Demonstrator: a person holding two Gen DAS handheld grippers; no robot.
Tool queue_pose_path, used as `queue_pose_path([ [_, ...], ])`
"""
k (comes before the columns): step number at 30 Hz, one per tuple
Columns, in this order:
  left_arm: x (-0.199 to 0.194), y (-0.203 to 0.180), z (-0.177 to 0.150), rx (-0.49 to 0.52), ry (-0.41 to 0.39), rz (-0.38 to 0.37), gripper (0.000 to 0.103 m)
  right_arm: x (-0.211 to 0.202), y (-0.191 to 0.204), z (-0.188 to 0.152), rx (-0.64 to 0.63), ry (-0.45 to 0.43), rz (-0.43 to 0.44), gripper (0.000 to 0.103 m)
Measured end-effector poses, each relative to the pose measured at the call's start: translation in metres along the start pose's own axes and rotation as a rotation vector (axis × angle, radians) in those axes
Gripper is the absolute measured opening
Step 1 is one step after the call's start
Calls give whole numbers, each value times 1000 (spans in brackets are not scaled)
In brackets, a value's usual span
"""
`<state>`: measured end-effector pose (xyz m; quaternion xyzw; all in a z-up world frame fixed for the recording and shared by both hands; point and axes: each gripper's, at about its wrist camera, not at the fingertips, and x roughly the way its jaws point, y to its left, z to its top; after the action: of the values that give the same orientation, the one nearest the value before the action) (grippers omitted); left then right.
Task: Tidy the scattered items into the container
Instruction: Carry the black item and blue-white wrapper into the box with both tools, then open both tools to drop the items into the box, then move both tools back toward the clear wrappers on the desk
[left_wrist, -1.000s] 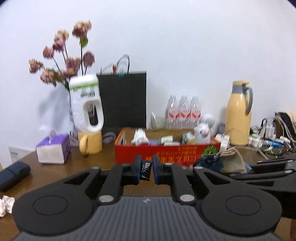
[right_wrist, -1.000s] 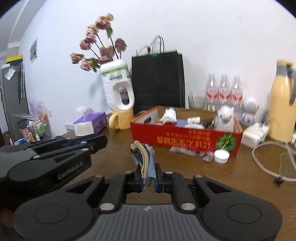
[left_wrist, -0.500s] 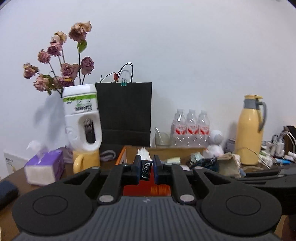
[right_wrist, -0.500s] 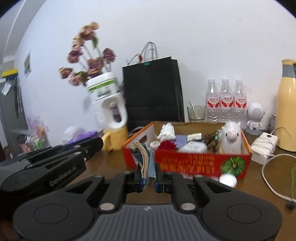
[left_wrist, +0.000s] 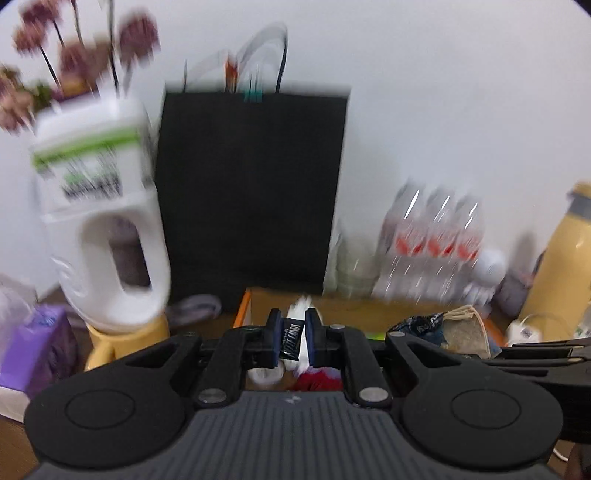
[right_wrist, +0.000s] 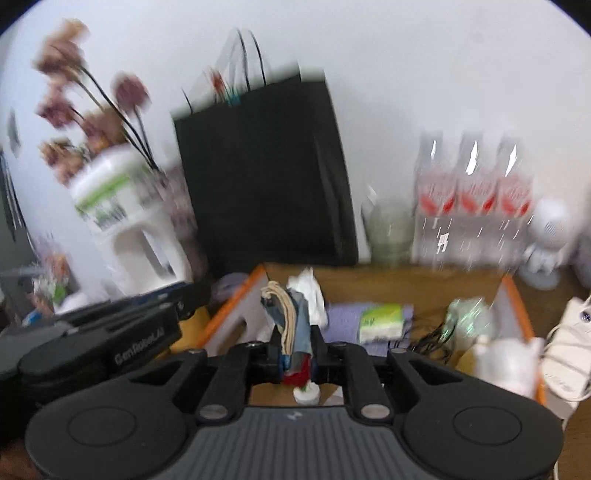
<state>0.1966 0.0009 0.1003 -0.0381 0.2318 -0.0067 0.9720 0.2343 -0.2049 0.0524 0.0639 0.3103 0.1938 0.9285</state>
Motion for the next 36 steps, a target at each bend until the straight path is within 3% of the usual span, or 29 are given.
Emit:
queue_pose_path([
  [6, 76, 5, 16, 66, 330, -5, 14, 72, -15, 28, 32, 249, -50, 13],
  [11, 116, 7, 18, 77, 484, 8, 15, 119, -26, 33, 83, 426, -85, 18],
  [14, 124, 8, 19, 77, 539, -9, 23, 128, -31, 37, 115, 485, -109, 41],
  [20, 107, 8, 41, 86, 536, 5, 70, 97, -32, 57, 105, 459, -163, 60],
  [22, 101, 8, 48, 95, 554, 15, 92, 84, -36, 66, 116, 448, -178, 62],
  [24, 94, 8, 53, 94, 556, 27, 102, 70, -38, 72, 126, 439, -188, 66],
  [29, 70, 3, 62, 71, 580, 23, 103, 47, -35, 80, 100, 439, -225, 72],
  [36, 26, -10, 75, 120, 564, 23, 103, -1, -16, 87, 47, 407, -254, 77],
])
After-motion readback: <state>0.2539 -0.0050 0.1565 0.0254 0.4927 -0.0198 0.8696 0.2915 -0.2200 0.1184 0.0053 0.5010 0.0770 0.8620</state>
